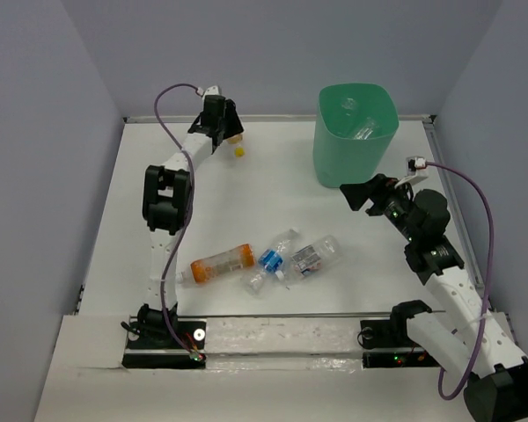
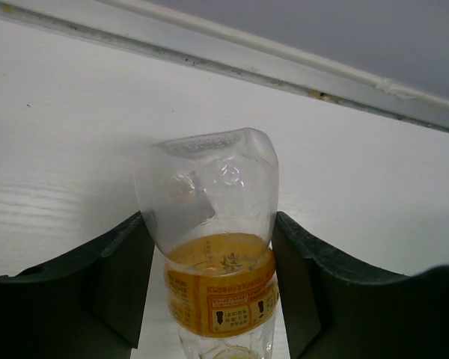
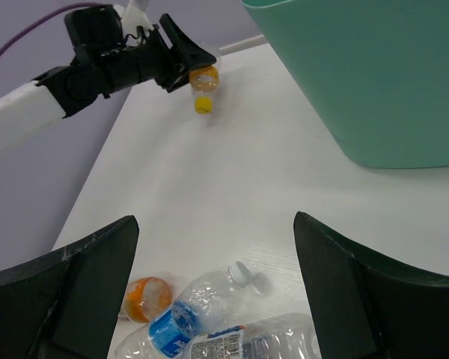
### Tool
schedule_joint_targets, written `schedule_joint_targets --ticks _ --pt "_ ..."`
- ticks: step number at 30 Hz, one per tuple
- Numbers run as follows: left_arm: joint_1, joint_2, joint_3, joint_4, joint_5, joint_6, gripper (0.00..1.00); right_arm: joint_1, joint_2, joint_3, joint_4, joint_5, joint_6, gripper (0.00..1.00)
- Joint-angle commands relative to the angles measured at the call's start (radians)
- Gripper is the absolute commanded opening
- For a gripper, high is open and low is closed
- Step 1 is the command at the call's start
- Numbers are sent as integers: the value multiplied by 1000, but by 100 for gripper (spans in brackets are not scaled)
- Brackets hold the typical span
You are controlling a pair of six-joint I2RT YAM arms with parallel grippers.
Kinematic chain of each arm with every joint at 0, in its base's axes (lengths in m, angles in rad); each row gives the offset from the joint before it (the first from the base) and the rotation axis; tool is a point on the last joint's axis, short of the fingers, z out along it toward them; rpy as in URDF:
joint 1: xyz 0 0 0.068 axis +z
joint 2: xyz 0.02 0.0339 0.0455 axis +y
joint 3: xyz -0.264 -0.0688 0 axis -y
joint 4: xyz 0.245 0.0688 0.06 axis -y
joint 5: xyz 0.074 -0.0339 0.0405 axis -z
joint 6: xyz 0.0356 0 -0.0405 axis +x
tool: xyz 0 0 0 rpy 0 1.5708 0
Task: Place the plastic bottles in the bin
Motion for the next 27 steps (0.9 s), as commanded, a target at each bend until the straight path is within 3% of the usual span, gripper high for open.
schedule_joint_targets --ticks 1,6,9,14,21,27 --pt "-26 -373 -68 211 16 -22 36 8 -24 53 24 -25 7 89" --pt "-189 -548 -69 274 -33 73 37 18 -44 29 18 -25 12 89" --pt "-304 -593 -62 300 -97 133 37 18 -54 12 -2 -10 4 89" --pt "-406 -578 -11 380 -125 141 37 18 -114 -19 -48 -32 23 89" --pt "-527 -336 226 461 -169 197 37 18 -249 -48 -171 -63 26 89" --pt "-586 -98 446 536 -341 291 41 18 -332 -62 -240 -106 44 89"
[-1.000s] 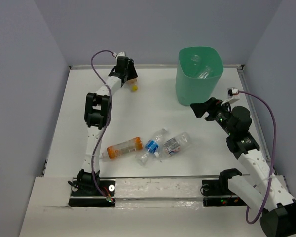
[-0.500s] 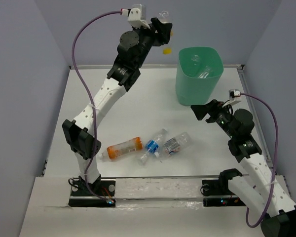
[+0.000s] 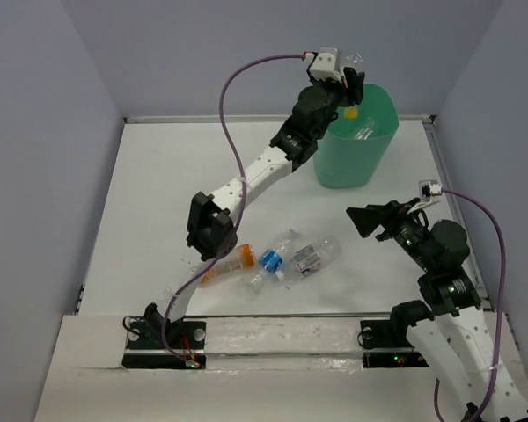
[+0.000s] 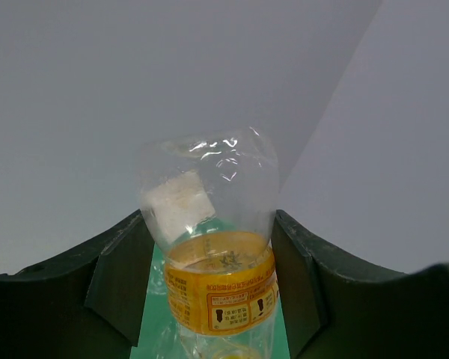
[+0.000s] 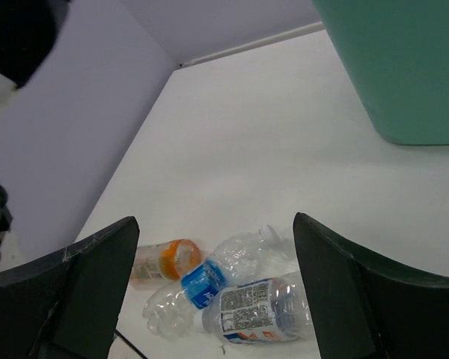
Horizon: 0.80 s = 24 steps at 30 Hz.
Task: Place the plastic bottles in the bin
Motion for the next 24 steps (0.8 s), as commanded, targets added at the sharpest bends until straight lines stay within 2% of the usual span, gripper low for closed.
schedule_joint_targets --ticks 1,5,6,8,9,10,11,12,17,21,24 --pt "-43 91 131 128 -151 87 41 14 -38 -10 -53 -54 19 89" --pt "-45 159 142 212 -145 95 44 14 -38 -11 -45 -94 33 89" --pt "-45 178 154 220 -136 98 48 14 -35 -13 -43 -101 33 89" --pt "-46 186 146 229 -114 101 69 14 -31 -14 -39 -95 22 89" --pt "-46 185 137 232 -111 106 84 14 -21 -13 -36 -91 13 89" --pt "-46 182 137 232 -110 106 84 14 -15 -13 -34 -91 9 89" --pt "-46 176 133 235 -110 115 95 14 -9 -11 -34 -88 7 89" --pt "-46 165 131 235 -111 122 98 14 -1 -11 -33 -88 2 89" --pt "-46 94 119 234 -91 158 99 14 54 -11 -30 -62 -19 89" --pt "-45 -11 64 228 -65 202 99 14 94 2 -40 -42 -42 89" --pt "-45 -129 16 154 -41 240 99 14 131 12 -60 -19 -47 89"
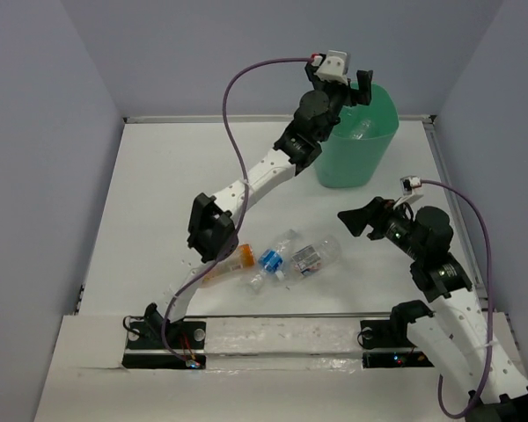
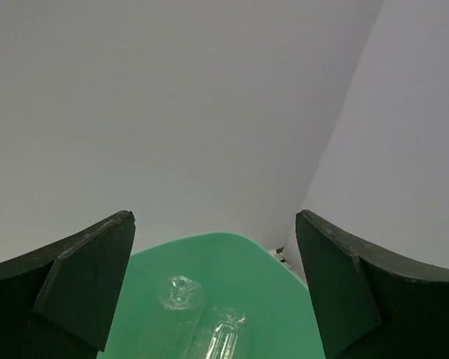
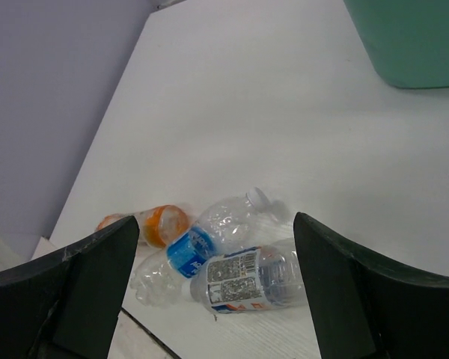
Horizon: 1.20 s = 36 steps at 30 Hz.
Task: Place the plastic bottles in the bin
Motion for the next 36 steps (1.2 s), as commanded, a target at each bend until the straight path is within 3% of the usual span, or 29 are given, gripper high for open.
schedule_joint_targets --ticks 1,5,8,9,12,15,23,30,36 --pt "-1 -290 -57 -18 29 82 99 7 44 25 -41 45 -31 90" --pt "-1 -494 -268 -136 1 66 99 59 117 35 -133 149 -28 93" --pt "-1 -722 -565 -181 -23 -64 99 156 152 25 -195 282 21 98" --pt "-1 -791 -761 -172 -20 -132 99 186 150 17 -199 310 42 98" --pt "-5 -1091 -1100 -152 -48 -228 99 283 166 -12 -193 407 137 100" --pt "-10 -1269 -1314 -223 -81 -260 99 337 234 -21 -186 474 173 100" --pt "-16 -1546 -1445 -596 -108 -265 99 417 377 18 -212 637 279 100" --pt "-16 -1750 -1580 -643 -132 -251 99 460 543 81 -250 698 360 100" --pt "-16 -1804 -1655 -626 -90 -225 99 510 670 160 -282 735 449 100"
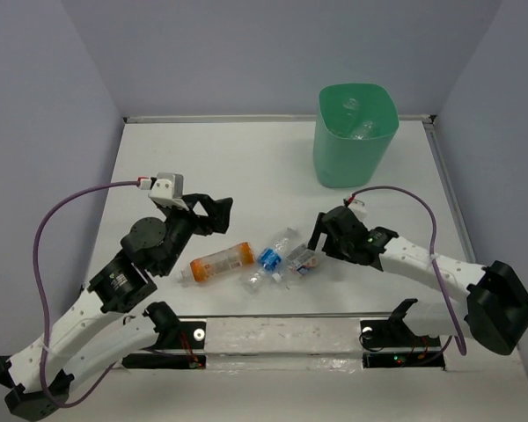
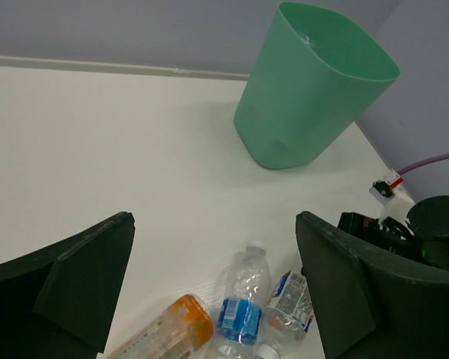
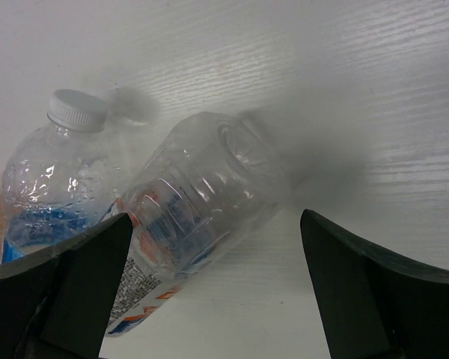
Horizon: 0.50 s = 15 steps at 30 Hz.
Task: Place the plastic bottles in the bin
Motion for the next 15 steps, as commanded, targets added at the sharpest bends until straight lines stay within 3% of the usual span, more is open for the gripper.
schedule_joint_targets --ticks 1,9,15 --pt "-3 -3 -41 11 50 33 99 36 53 77 -50 83 94 100" --pt "-3 -13 -55 19 130 63 99 54 65 126 -102 85 174 100" --pt "-3 -40 -66 34 171 70 99 54 185 142 -104 117 203 100"
